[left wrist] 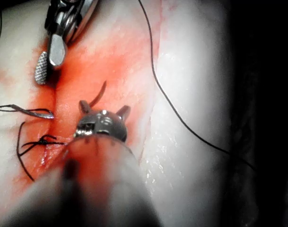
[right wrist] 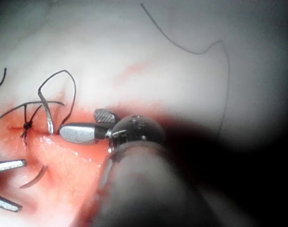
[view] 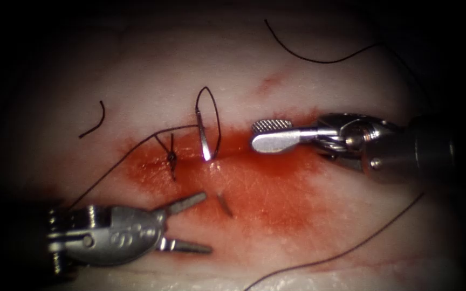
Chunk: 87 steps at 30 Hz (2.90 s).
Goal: Wound Closure
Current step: Pull the needle the rest of the way through skin with left hand
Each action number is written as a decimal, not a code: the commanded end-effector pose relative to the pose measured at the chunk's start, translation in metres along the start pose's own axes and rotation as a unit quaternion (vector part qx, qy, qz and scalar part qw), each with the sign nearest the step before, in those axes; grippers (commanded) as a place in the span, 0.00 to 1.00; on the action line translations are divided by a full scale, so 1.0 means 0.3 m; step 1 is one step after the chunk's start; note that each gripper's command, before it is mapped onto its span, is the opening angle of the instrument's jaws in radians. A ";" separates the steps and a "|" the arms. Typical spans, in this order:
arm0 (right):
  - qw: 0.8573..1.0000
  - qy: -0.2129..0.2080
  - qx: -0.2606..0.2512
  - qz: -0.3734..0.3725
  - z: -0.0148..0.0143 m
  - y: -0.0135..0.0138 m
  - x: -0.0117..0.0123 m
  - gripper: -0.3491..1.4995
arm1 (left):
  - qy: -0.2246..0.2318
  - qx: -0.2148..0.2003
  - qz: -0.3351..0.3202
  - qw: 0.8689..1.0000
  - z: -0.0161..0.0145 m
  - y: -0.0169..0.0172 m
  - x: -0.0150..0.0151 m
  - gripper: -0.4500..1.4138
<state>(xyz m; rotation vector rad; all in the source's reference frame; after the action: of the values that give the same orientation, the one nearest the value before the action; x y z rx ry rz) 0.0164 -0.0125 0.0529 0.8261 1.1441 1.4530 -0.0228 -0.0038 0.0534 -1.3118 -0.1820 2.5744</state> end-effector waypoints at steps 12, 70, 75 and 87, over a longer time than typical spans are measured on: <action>1.000 0.006 0.013 0.002 -0.0034 -0.0017 -0.0079 0.68 | 0.035 0.011 0.001 0.999 0.013 -0.003 -0.003 0.35; 0.881 -0.134 -0.058 -0.450 0.0166 -0.0030 -0.0323 0.35 | 0.297 -0.250 -0.407 0.827 -0.034 -0.029 0.018 0.00; 0.881 -0.136 -0.058 -0.450 0.0161 -0.0030 -0.0320 0.40 | 0.304 -0.181 -0.312 0.882 -0.040 -0.026 0.023 0.00; 0.883 -0.127 -0.054 -0.449 0.0157 -0.0050 -0.0306 0.47 | 0.263 -0.017 -0.085 0.961 -0.057 -0.021 0.034 0.00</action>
<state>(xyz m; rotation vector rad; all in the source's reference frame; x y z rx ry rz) 0.0224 -0.0202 0.0533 0.2958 1.0174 0.5990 -0.0130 0.0052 0.0356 -1.8432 -0.1975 2.0141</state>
